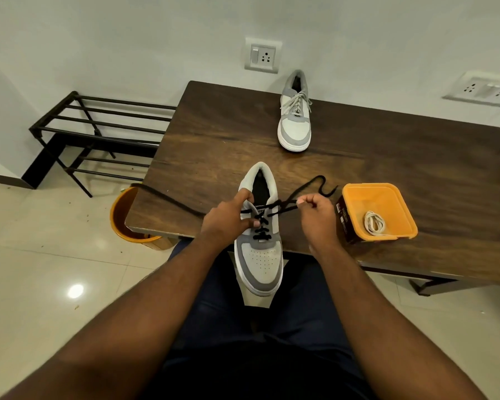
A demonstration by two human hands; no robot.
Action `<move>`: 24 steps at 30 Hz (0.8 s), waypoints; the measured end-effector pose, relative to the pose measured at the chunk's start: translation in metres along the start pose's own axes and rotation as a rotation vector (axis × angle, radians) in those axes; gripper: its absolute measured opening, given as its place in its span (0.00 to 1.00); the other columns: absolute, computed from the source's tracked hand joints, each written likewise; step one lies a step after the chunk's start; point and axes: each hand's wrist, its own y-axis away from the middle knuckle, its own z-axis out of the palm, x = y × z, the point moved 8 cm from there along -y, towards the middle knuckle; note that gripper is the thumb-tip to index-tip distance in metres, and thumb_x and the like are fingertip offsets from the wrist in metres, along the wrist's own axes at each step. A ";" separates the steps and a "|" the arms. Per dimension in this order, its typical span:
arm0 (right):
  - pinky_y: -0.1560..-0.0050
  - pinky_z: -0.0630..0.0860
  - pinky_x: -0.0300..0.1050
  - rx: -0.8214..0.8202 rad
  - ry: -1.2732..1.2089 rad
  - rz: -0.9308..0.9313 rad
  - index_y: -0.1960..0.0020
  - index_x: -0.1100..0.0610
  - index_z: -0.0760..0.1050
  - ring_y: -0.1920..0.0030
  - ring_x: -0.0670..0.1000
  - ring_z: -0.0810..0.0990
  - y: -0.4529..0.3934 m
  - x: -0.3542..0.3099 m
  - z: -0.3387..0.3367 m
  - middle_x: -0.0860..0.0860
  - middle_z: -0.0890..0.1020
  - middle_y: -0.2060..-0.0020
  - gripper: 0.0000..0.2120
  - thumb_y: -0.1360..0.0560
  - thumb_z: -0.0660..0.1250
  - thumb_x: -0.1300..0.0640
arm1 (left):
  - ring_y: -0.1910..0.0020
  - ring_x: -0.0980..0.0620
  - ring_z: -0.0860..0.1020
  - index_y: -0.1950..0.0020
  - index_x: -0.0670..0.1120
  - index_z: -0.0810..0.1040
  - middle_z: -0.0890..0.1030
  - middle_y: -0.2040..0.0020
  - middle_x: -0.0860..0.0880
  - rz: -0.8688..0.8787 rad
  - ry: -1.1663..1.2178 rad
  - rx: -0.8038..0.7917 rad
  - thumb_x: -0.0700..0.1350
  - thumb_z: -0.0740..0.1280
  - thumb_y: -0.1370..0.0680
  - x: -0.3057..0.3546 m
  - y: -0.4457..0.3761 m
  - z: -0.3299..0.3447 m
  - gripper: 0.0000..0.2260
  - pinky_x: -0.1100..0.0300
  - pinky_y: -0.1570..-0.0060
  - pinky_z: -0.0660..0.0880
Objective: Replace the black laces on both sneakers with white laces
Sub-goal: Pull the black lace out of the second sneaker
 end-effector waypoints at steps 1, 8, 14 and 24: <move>0.45 0.78 0.54 0.006 -0.034 0.013 0.60 0.50 0.77 0.56 0.46 0.76 0.002 0.004 -0.003 0.54 0.77 0.46 0.07 0.23 0.66 0.58 | 0.64 0.48 0.77 0.43 0.56 0.65 0.77 0.60 0.52 0.001 -0.001 0.001 0.55 0.73 0.27 0.001 0.001 0.000 0.19 0.56 0.63 0.73; 0.30 0.61 0.53 -0.121 0.169 -0.254 0.53 0.44 0.75 0.26 0.52 0.57 0.023 -0.035 0.021 0.46 0.58 0.24 0.04 0.24 0.69 0.53 | 0.58 0.45 0.79 0.40 0.56 0.65 0.79 0.52 0.49 -0.001 0.012 -0.004 0.54 0.72 0.26 0.003 0.002 0.000 0.21 0.52 0.59 0.78; 0.28 0.51 0.62 -0.352 0.748 -0.325 0.49 0.47 0.79 0.23 0.58 0.46 0.018 -0.042 0.068 0.49 0.54 0.22 0.05 0.23 0.66 0.52 | 0.57 0.42 0.79 0.40 0.55 0.65 0.78 0.52 0.48 -0.007 -0.012 0.004 0.56 0.72 0.27 0.003 0.003 -0.001 0.22 0.50 0.58 0.78; 0.30 0.62 0.46 0.112 -0.067 -0.009 0.60 0.47 0.76 0.28 0.52 0.64 -0.007 -0.015 -0.026 0.54 0.65 0.28 0.10 0.22 0.65 0.59 | 0.64 0.48 0.77 0.42 0.55 0.66 0.76 0.60 0.50 -0.001 0.019 -0.017 0.55 0.73 0.27 0.001 0.001 0.000 0.20 0.55 0.64 0.72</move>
